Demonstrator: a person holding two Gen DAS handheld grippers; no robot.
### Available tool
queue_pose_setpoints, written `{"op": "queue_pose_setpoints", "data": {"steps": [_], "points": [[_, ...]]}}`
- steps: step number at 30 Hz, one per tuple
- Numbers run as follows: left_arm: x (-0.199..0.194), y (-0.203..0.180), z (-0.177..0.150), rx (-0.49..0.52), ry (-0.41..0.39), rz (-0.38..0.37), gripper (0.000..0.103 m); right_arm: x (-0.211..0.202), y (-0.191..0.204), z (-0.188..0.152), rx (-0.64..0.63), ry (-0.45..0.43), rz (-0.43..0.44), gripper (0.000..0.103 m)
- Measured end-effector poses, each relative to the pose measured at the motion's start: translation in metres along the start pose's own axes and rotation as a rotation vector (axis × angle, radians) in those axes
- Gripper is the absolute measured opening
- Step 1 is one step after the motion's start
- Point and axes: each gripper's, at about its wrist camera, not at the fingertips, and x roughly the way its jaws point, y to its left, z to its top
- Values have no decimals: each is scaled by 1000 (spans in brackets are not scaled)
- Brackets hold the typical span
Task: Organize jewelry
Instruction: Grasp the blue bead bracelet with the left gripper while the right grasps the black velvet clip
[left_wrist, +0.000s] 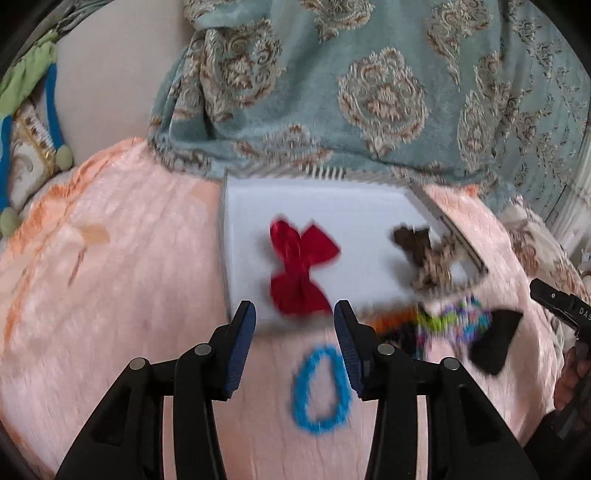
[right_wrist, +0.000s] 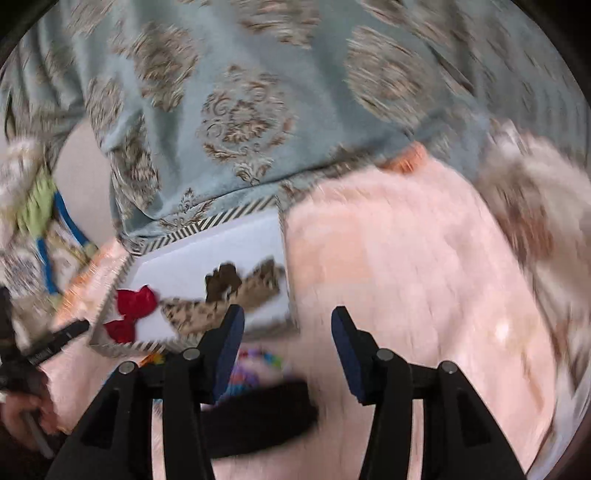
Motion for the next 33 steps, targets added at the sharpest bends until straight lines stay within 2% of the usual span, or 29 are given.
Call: {"op": "queue_pose_setpoints", "data": {"steps": [5,10,12,14,15,16,20,21,24,27,31,33], "points": [[7,-7,-23,5,64,-9,27,1,-22,-34,134,72,30,52],[18,-17,-32,40,104,-15,27,21,-18,-40,178,125,50,52],[26,-18,-38,51,140,-4,27,25,-9,-42,152,133,64,52],[29,-21,-41,64,145,-4,29,24,2,-41,77,122,40,51],[29,-22,-41,70,143,-5,30,25,8,-41,40,122,20,48],[29,-23,-42,76,144,-4,32,26,11,-42,11,122,5,35],[33,-28,-48,107,139,12,37,26,12,-42,-20,121,-21,18],[32,-28,-49,107,132,9,37,27,12,-43,-24,126,-27,17],[32,-28,-52,100,113,-24,49,33,11,-47,-40,157,-43,15],[33,-33,-52,131,125,-8,50,32,11,-48,-34,144,-37,15],[34,-32,-48,122,152,-13,50,37,10,-52,-11,162,-53,16],[33,-33,-48,125,151,0,47,38,9,-51,-8,171,-48,16]]}}
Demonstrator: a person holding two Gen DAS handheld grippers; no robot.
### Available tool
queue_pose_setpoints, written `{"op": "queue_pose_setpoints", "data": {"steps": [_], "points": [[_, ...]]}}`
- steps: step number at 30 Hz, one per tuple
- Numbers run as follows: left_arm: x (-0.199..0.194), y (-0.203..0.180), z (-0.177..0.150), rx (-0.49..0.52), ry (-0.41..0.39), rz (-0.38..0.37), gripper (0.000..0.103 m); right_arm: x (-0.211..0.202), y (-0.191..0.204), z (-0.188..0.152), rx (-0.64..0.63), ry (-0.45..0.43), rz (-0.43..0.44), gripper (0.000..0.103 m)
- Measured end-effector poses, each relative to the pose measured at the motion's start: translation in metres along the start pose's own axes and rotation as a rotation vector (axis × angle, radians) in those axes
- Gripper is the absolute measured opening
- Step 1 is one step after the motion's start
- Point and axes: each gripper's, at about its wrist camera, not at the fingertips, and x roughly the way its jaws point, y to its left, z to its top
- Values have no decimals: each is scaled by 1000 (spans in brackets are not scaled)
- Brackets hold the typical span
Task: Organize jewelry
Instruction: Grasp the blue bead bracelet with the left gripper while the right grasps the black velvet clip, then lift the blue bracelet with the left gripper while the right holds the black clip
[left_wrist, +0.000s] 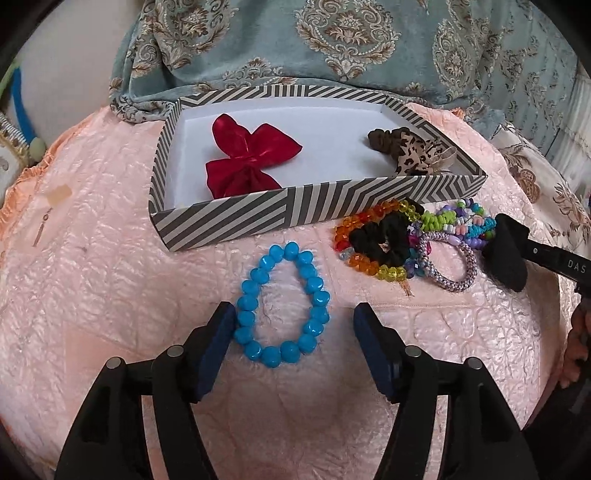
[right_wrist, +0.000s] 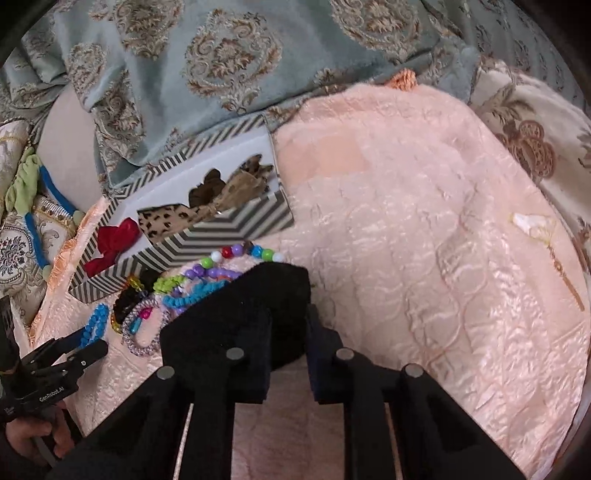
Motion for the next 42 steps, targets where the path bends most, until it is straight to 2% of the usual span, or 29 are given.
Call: {"op": "queue_pose_setpoints", "data": {"steps": [3,5,7,11,16,21,42], "points": [[0,-2,1,10,-7,20,25,-1,2,1,-32,7,-5,16],[-2,-2,2,9,-13,31,5,-1,4,1,-43,8,-11,16],[-3,0,3,-3,-18,24,0,-1,5,1,-46,8,-16,16],[-13,6,7,-35,-55,-2,0,-6,6,2,-54,-6,-13,17],[-34,15,14,-91,-138,-71,0,-31,23,5,-132,-137,23,16],[-40,10,16,-80,-162,-100,0,-44,37,6,-185,-206,50,16],[-39,6,18,-65,-157,-53,0,-38,40,5,-197,-183,30,15]]}}
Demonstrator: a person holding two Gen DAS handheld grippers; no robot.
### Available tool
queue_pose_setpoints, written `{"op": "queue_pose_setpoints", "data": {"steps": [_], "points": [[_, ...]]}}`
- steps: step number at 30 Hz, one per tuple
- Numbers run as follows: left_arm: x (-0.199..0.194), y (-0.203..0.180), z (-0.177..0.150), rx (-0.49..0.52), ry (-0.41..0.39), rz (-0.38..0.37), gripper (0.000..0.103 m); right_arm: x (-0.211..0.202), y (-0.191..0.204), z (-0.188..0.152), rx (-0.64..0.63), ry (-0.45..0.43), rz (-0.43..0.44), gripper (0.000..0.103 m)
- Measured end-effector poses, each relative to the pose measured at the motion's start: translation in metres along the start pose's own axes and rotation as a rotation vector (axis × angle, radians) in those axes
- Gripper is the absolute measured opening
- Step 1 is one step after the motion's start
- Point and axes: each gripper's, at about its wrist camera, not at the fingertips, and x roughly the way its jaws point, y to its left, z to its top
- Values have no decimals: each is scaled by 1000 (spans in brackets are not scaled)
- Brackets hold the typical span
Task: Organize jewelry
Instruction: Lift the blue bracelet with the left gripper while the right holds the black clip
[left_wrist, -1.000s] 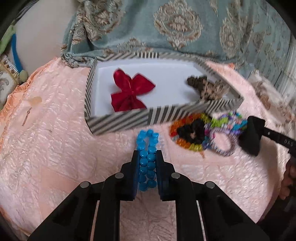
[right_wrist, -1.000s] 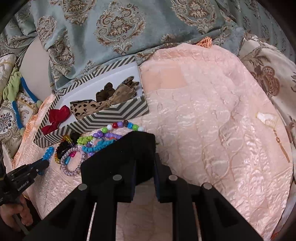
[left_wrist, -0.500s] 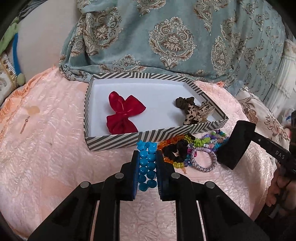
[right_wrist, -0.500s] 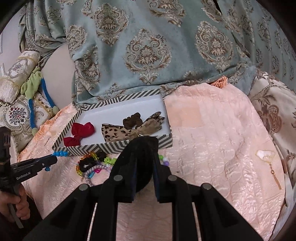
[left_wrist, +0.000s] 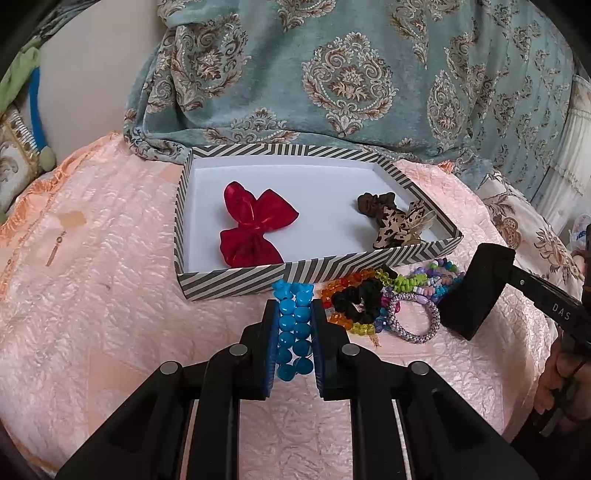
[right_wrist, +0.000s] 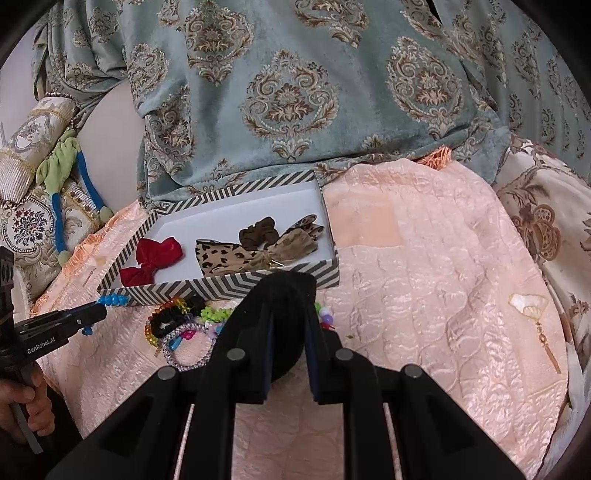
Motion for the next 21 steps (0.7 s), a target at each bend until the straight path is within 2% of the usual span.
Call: {"op": "queue_pose_setpoints", "data": {"steps": [21], "points": [[-1,-2,2,1,-4,6,0,-5,4,2,-10,-18,12,16]]}}
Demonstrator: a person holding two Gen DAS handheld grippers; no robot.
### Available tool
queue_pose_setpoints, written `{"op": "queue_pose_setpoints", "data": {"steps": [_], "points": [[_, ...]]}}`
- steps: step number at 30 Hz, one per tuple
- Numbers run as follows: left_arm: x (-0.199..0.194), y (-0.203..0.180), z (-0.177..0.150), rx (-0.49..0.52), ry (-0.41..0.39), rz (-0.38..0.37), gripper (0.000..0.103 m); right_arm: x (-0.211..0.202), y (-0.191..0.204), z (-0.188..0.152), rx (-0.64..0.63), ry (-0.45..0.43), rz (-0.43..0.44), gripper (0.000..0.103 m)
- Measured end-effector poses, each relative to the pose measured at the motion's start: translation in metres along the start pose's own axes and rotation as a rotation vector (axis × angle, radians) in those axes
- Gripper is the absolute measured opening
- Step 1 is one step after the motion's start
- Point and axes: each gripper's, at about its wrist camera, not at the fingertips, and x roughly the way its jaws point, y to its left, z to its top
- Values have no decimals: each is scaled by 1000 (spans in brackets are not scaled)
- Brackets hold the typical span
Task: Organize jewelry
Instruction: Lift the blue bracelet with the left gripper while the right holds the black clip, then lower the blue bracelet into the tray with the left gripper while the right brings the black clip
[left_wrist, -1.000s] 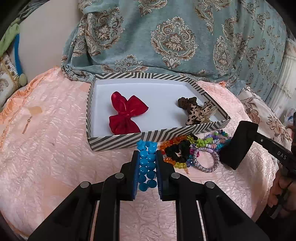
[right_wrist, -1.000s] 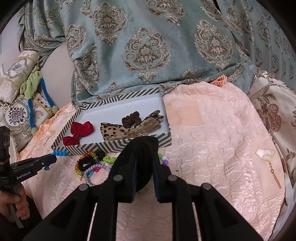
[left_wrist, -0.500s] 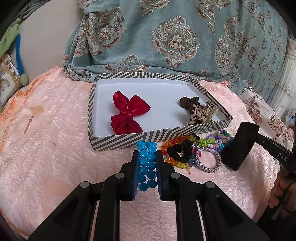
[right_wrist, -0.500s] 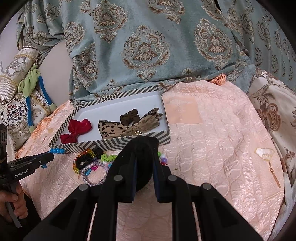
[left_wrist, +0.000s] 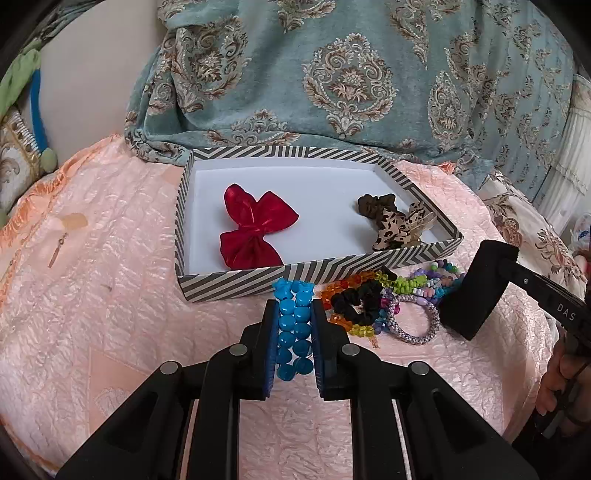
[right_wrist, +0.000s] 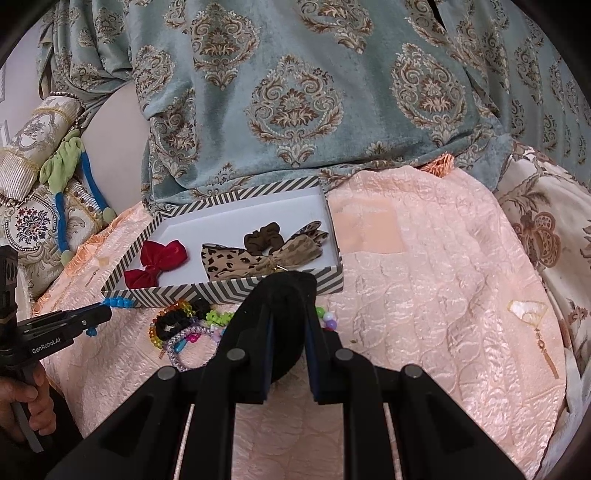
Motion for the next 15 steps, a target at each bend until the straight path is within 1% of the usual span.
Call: {"op": "queue_pose_setpoints", "data": {"steps": [9,13,15], "points": [[-3,-2,1,0,-7,4,0,-3,4,2,-7,2,13,16],[-10,-6,8,-1,-19,-18,0,-8,5,13,4,-4,44,16],[-14,-9,13,-2,-29,-36,0,-10,7,22,-3,-12,43,16]]}}
